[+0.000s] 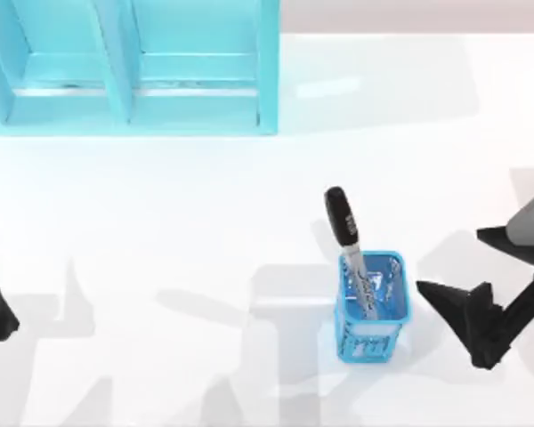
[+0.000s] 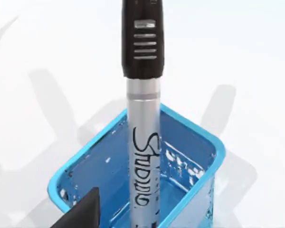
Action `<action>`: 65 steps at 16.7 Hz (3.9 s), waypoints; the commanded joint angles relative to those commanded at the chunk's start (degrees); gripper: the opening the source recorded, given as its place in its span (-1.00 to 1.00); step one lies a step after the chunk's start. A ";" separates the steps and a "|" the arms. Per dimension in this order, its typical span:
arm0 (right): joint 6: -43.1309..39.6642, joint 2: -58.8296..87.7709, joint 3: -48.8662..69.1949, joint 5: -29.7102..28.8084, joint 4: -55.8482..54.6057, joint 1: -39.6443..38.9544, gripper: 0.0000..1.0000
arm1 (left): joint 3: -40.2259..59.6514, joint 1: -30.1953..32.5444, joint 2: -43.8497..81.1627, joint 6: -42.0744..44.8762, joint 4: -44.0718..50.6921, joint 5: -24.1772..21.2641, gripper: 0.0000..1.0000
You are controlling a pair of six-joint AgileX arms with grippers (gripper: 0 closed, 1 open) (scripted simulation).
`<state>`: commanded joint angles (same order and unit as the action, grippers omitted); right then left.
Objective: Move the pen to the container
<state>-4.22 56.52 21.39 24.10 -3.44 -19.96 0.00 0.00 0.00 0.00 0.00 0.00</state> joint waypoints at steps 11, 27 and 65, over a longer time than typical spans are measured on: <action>-0.36 8.41 2.71 3.20 -0.86 -3.19 1.00 | 0.00 0.00 0.00 0.00 0.00 0.00 1.00; 6.03 38.28 9.75 -4.89 -26.12 -12.93 1.00 | 0.00 0.00 0.00 0.00 0.00 0.00 1.00; -16.27 16.75 27.90 18.09 26.49 14.67 -1.00 | 0.00 0.00 0.00 0.00 0.00 0.00 1.00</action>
<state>-20.49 73.27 49.30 42.19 23.05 -5.29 0.00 0.00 0.00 0.00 0.00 0.00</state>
